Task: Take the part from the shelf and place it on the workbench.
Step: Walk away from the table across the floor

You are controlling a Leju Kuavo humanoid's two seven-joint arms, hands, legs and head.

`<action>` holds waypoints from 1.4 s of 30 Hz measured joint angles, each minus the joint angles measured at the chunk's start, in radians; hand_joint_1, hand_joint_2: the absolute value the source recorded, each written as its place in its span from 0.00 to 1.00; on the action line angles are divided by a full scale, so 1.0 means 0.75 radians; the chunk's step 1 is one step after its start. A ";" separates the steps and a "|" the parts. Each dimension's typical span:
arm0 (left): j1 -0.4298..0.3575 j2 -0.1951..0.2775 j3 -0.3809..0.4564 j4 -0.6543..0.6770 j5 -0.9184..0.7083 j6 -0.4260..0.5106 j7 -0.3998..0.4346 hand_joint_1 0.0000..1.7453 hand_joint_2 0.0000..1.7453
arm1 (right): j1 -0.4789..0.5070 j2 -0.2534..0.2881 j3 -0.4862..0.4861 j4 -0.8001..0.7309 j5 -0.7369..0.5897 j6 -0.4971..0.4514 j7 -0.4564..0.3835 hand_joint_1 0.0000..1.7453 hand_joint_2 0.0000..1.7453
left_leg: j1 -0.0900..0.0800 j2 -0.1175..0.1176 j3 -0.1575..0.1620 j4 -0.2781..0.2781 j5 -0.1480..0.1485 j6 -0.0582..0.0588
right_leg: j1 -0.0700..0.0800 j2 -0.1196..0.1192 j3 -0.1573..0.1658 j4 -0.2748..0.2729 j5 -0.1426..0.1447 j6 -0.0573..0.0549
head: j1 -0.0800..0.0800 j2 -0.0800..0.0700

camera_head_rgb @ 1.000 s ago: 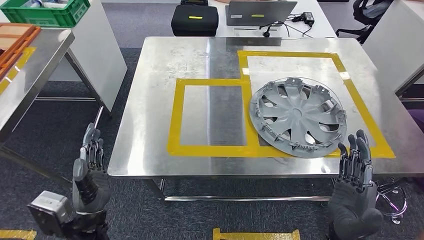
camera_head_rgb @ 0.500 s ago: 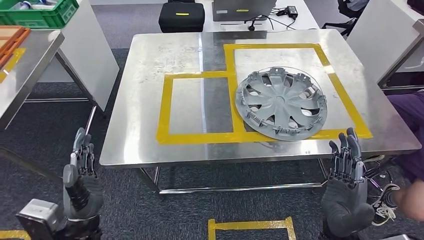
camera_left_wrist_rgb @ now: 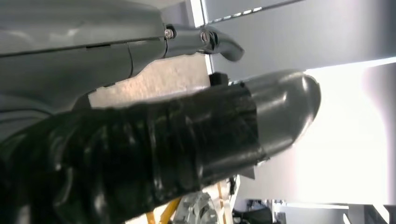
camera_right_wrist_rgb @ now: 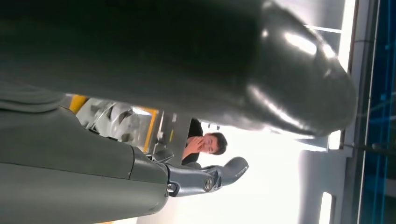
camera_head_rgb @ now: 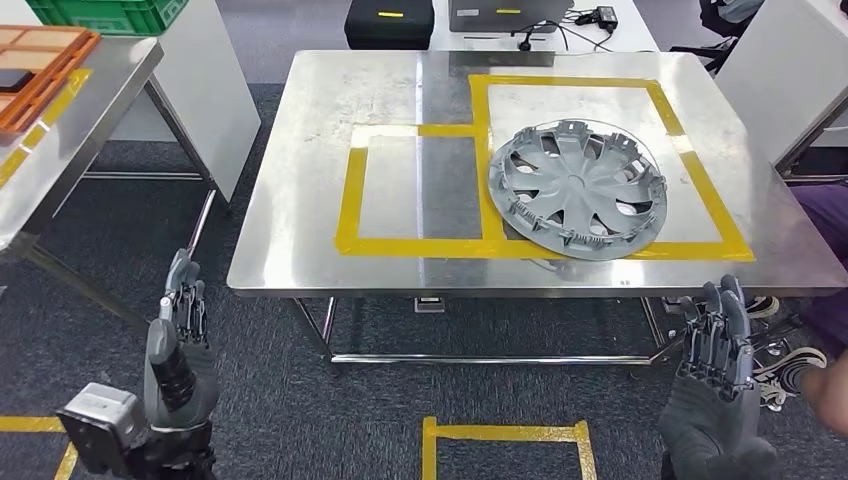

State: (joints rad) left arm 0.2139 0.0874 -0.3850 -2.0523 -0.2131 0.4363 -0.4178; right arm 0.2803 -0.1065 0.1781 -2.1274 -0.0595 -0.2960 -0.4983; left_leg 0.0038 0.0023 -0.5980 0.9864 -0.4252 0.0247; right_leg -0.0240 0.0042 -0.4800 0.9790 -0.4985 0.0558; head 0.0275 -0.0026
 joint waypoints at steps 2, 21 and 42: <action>0.000 0.000 0.000 0.000 0.001 -0.002 -0.011 0.00 0.00 | 0.003 0.002 0.000 0.001 -0.004 0.000 -0.007 0.00 0.00 | 0.002 -0.008 -0.010 0.007 0.013 -0.016 | 0.002 -0.005 -0.013 -0.002 0.011 -0.021 | -0.009 0.000; 0.014 -0.002 0.001 0.017 0.025 -0.005 -0.047 0.00 0.00 | 0.008 0.013 -0.007 0.008 -0.002 0.008 -0.005 0.00 0.00 | -0.005 0.009 0.139 -0.058 -0.078 0.044 | 0.017 -0.024 -0.202 0.142 0.007 -0.009 | -0.060 0.000; 0.011 -0.005 0.000 0.024 -0.004 0.006 -0.015 0.00 0.00 | -0.004 0.018 -0.007 0.017 0.016 0.009 0.020 0.00 0.00 | 0.022 0.005 -0.047 0.304 -0.116 -0.048 | 0.007 -0.088 -0.116 -0.006 0.102 -0.059 | -0.063 0.000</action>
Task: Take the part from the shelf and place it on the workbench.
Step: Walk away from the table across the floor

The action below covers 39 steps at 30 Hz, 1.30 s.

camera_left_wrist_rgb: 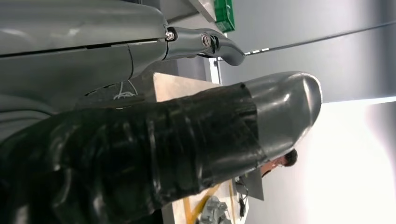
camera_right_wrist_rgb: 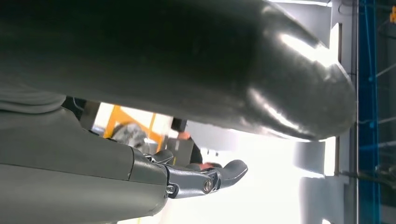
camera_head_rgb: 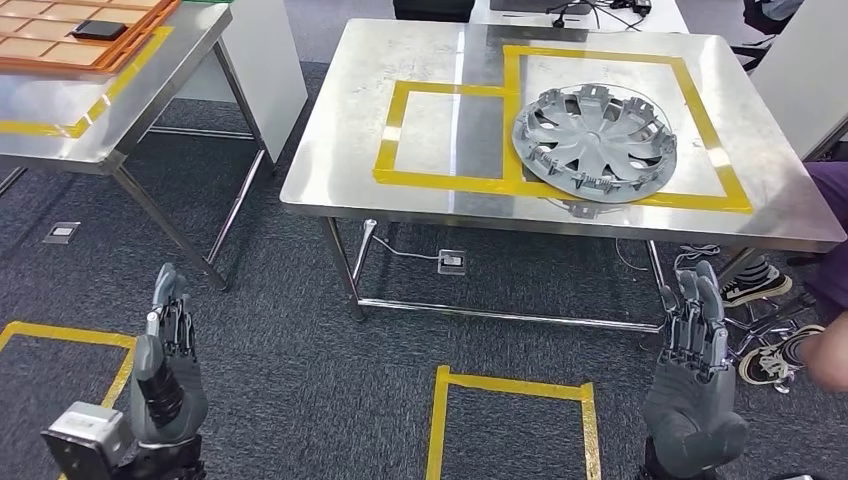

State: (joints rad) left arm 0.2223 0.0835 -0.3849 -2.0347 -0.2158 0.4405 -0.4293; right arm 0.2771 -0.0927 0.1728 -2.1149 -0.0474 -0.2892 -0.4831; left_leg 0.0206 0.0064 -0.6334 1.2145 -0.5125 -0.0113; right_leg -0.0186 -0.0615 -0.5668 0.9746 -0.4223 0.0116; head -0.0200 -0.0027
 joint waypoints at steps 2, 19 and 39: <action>-0.005 0.000 0.000 0.000 0.000 0.001 0.000 0.00 0.00 | -0.002 0.000 0.000 -0.001 0.002 0.000 0.004 0.00 0.00 | -0.008 0.054 0.133 -0.187 0.012 0.008 | 0.002 -0.023 -0.017 0.010 0.012 0.014 | -0.012 0.000; -0.022 -0.005 -0.008 0.004 0.001 -0.002 -0.008 0.00 0.00 | -0.021 -0.003 0.000 -0.007 0.007 0.001 0.017 0.00 0.00 | -0.032 -0.138 0.036 -0.305 0.133 0.082 | 0.020 0.193 0.132 -0.003 -0.105 -0.006 | 0.045 0.000; -0.036 -0.010 -0.013 0.014 -0.001 -0.002 -0.012 0.00 0.00 | -0.019 -0.004 -0.015 -0.009 0.003 0.015 0.013 0.00 0.00 | -0.003 0.021 0.111 -0.291 0.040 0.071 | -0.022 -0.006 -0.025 0.079 -0.066 0.089 | 0.024 0.000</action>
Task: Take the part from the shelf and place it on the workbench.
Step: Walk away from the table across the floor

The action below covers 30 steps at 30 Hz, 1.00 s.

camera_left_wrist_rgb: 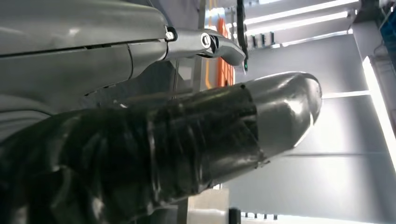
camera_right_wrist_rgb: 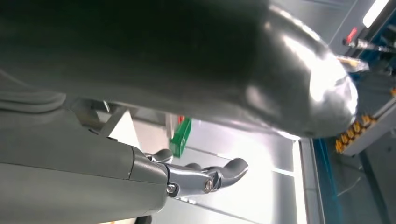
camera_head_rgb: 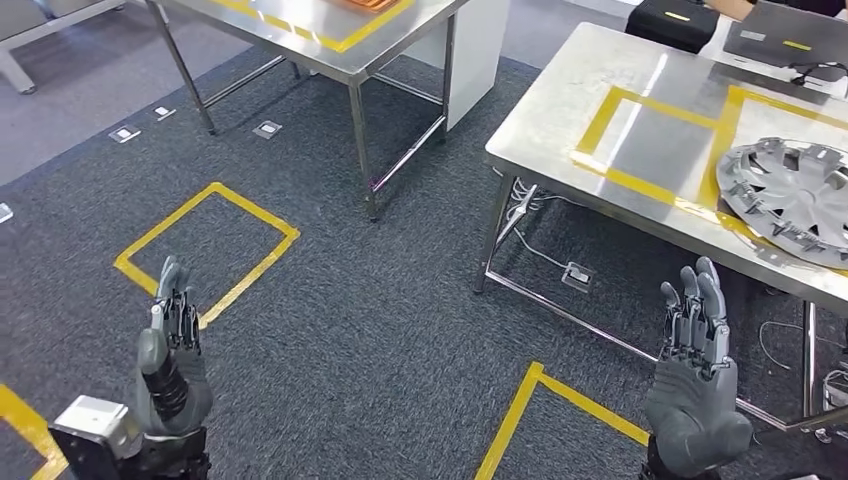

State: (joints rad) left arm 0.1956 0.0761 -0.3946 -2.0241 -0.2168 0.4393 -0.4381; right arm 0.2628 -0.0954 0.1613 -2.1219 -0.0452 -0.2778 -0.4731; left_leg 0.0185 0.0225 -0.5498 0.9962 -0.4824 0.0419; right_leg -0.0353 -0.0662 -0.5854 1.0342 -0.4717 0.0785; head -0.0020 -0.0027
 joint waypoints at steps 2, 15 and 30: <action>-0.003 -0.001 -0.002 0.000 -0.001 0.000 0.003 0.00 0.00 | 0.002 0.000 -0.004 0.000 0.000 0.000 0.001 0.00 0.00 | -0.007 -0.027 -0.024 0.001 0.027 0.016 | 0.007 0.059 -0.058 0.169 -0.125 -0.006 | 0.020 0.000; -0.004 -0.005 -0.003 -0.001 -0.002 0.000 0.010 0.00 0.00 | -0.007 0.001 -0.006 -0.006 0.000 0.010 0.007 0.00 0.00 | -0.030 -0.132 -0.161 0.041 0.098 -0.019 | 0.053 0.113 0.149 -0.133 -0.006 -0.119 | 0.040 0.000; -0.006 -0.005 -0.004 0.000 -0.004 0.000 0.011 0.00 0.00 | -0.006 0.002 -0.006 -0.009 -0.004 0.013 0.006 0.00 0.00 | 0.002 0.011 -0.017 0.038 -0.014 -0.005 | 0.022 -0.045 -0.004 -0.008 0.025 -0.022 | 0.010 0.000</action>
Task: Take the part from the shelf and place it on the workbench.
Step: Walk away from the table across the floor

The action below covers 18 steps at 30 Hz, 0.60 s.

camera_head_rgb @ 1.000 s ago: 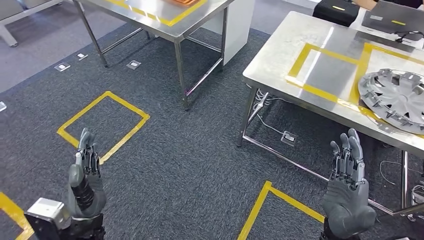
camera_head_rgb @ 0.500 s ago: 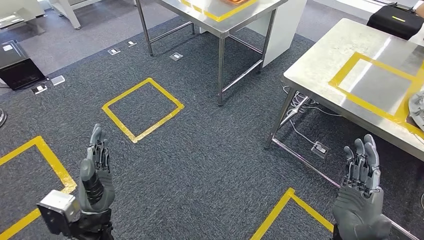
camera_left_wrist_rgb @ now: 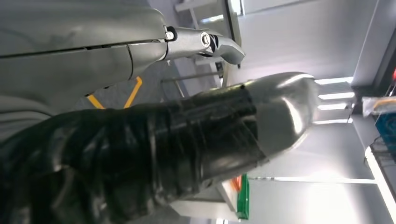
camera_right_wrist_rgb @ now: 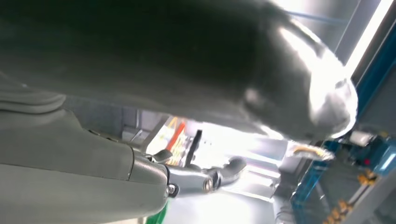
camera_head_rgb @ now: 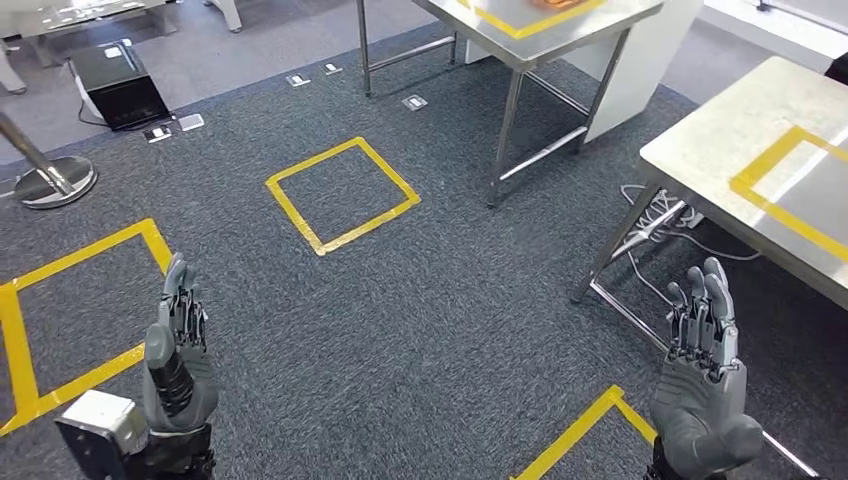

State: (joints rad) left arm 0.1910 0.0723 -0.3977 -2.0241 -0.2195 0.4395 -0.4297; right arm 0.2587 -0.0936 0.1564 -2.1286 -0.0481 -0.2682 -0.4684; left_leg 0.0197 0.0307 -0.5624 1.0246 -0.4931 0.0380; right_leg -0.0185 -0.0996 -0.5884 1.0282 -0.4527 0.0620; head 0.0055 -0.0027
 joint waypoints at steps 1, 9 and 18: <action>-0.001 0.000 0.000 0.000 0.000 0.000 0.000 0.00 0.00 | 0.000 0.000 -0.001 0.000 0.000 0.000 0.000 0.00 0.00 | -0.001 -0.014 -0.009 -0.003 0.013 0.014 | -0.002 0.041 -0.024 0.061 -0.054 0.003 | 0.008 0.000; -0.002 -0.001 0.000 0.000 0.000 -0.001 0.000 0.00 0.00 | 0.001 0.000 -0.003 0.002 -0.001 0.001 -0.001 0.00 0.00 | -0.034 -0.151 -0.145 -0.002 0.137 0.035 | 0.045 0.171 0.118 0.051 -0.117 -0.080 | 0.038 0.000; 0.002 -0.001 -0.001 0.000 -0.002 -0.002 0.000 0.00 0.00 | -0.002 0.002 -0.011 0.002 -0.004 0.007 -0.003 0.00 0.00 | -0.020 -0.079 -0.237 0.181 -0.002 -0.028 | 0.046 0.105 0.140 -0.150 0.000 -0.102 | 0.024 0.000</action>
State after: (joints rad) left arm 0.1921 0.0714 -0.3985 -2.0241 -0.2213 0.4383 -0.4299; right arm 0.2574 -0.0922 0.1485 -2.1270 -0.0508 -0.2628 -0.4704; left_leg 0.0051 -0.0282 -0.7400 1.1606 -0.4949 0.0170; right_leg 0.0162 -0.0205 -0.4834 0.9158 -0.4526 -0.0142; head 0.0233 -0.0027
